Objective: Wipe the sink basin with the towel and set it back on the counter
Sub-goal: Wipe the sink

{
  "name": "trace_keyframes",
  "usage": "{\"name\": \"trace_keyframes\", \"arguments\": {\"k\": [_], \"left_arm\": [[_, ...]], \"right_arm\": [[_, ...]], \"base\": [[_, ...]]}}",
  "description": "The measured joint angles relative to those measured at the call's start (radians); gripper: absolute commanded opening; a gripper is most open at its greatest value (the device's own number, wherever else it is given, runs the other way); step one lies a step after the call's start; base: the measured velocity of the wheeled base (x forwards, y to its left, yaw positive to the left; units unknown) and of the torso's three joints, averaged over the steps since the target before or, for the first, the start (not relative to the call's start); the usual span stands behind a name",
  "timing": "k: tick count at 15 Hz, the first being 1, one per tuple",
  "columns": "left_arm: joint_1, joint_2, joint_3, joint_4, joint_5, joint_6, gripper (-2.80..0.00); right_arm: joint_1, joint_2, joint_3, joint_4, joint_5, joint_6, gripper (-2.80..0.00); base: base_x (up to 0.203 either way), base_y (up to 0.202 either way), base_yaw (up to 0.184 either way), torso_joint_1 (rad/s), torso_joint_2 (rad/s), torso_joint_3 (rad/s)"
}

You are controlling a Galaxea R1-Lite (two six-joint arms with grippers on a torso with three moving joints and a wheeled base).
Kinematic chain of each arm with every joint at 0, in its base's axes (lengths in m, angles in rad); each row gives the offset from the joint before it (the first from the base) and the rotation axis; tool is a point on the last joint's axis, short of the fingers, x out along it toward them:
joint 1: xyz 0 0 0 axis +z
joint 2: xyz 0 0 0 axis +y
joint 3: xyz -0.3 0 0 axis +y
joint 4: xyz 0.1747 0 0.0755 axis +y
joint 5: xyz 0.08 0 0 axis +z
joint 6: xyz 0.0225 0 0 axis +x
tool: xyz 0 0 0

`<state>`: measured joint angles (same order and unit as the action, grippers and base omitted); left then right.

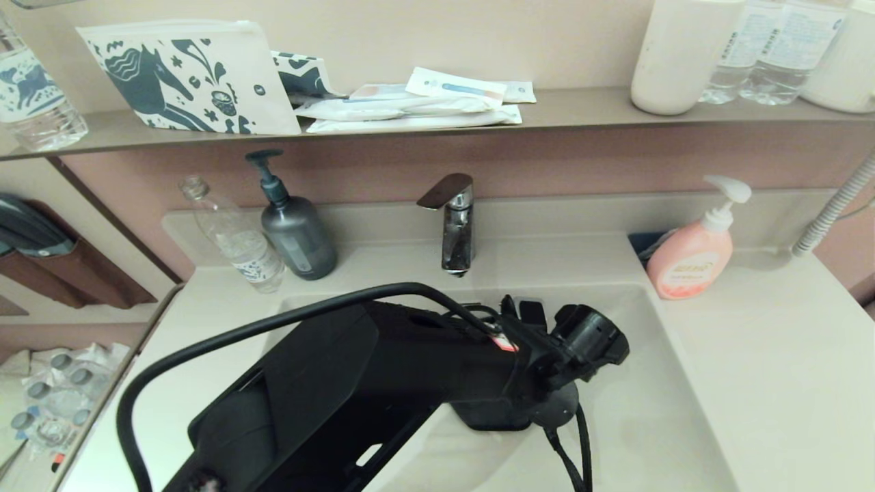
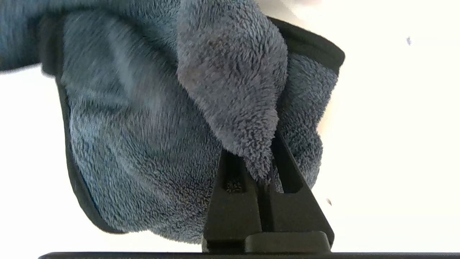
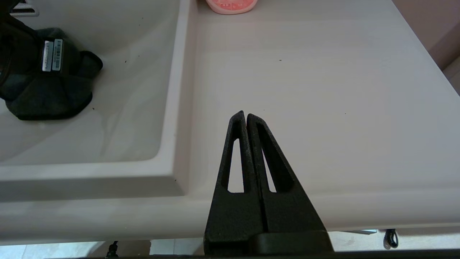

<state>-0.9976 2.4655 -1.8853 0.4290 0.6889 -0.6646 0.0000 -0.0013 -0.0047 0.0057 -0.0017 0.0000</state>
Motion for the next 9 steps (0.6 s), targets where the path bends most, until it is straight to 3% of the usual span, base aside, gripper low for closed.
{"name": "trace_keyframes", "arguments": {"k": [4, 9], "left_arm": [[-0.015, -0.007, 0.012, 0.130, 0.007, -0.074, -2.80], [-0.026, -0.133, 0.236, 0.180, 0.014, -0.125, -2.80]], "right_arm": [[0.000, 0.000, 0.000, 0.000, 0.000, 0.000, -2.80], [0.000, 0.000, 0.000, 0.000, 0.000, 0.000, -2.80]], "base": [[0.000, 0.000, 0.000, 0.000, 0.00, 0.000], [0.000, 0.000, 0.000, 0.000, 0.00, 0.000]]}}
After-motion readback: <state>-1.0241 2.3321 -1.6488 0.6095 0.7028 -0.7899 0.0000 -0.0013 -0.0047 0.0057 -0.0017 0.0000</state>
